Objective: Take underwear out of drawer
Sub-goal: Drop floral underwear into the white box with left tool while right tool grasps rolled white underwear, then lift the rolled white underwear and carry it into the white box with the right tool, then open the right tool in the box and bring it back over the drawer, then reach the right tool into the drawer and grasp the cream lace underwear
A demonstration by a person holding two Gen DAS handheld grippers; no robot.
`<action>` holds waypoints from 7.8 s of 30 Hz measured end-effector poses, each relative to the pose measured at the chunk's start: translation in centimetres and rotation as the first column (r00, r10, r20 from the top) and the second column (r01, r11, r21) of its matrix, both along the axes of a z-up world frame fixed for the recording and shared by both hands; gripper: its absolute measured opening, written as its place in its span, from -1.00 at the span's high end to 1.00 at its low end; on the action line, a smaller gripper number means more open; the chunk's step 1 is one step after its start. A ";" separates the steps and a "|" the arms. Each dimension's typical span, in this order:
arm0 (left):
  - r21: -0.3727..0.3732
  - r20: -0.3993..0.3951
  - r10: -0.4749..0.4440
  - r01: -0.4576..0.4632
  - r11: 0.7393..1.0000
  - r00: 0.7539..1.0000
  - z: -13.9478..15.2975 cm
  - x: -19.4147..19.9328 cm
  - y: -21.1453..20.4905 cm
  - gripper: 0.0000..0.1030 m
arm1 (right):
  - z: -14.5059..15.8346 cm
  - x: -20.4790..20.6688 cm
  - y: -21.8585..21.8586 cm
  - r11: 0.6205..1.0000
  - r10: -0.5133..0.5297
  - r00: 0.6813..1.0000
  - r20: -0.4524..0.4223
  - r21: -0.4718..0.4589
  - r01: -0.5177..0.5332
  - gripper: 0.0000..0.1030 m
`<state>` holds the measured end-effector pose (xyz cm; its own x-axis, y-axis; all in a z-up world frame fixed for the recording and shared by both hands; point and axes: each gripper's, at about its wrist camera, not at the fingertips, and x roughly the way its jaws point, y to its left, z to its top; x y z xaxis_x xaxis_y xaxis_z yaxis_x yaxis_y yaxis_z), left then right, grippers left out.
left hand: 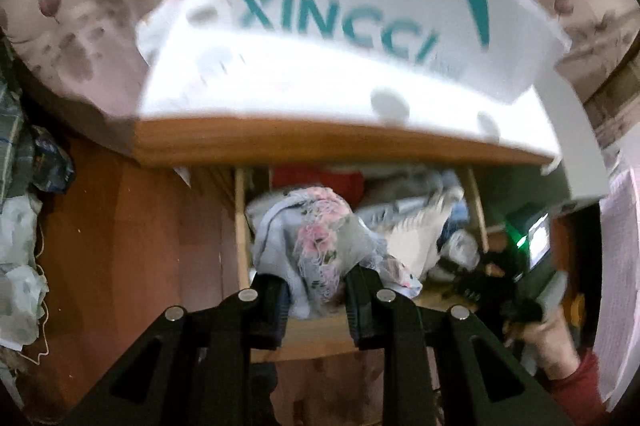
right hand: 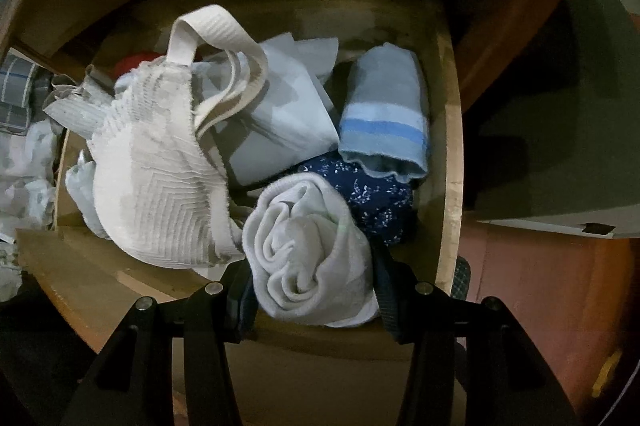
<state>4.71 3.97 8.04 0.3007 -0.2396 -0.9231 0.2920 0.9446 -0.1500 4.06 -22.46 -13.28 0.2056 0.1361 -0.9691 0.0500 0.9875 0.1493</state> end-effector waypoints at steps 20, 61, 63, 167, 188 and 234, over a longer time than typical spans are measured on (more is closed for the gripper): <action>-0.071 0.280 0.044 -0.025 0.997 0.959 16.1 10.3 -1.6 0.56 | -1.6 -0.1 1.3 0.997 0.009 1.000 -0.021 -0.071 -0.011 0.10; 0.066 0.089 0.173 -0.180 0.982 0.981 8.9 14.7 -6.7 0.52 | -1.6 0.3 1.1 0.998 0.012 0.999 -0.036 -0.054 -0.014 0.08; 0.063 0.095 0.164 -0.171 0.983 0.982 9.0 14.9 -6.8 0.46 | -1.6 0.3 1.1 0.998 0.012 0.999 -0.036 -0.054 -0.014 0.08; 0.054 0.154 0.224 -0.235 0.971 0.962 -7.0 -1.3 8.3 0.02 | 25.2 2.1 6.5 0.984 0.172 0.945 0.278 -0.087 -0.154 -0.93; 0.011 0.130 0.257 -0.260 0.965 0.958 -7.1 -1.1 9.1 0.02 | 2.9 5.1 11.9 0.996 0.084 0.989 -0.124 -0.014 -0.086 -0.97; 0.061 -0.135 0.058 -0.051 0.997 0.989 -13.4 -0.2 1.8 0.02 | 0.3 2.9 5.6 0.991 -0.007 0.997 -0.082 -0.135 -0.004 0.14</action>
<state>4.55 5.76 -5.39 0.1817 -0.1718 -0.9682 0.2203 0.9667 -0.1302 6.96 -16.86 -12.97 0.1249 0.0029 -0.9922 0.0581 0.9983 0.0102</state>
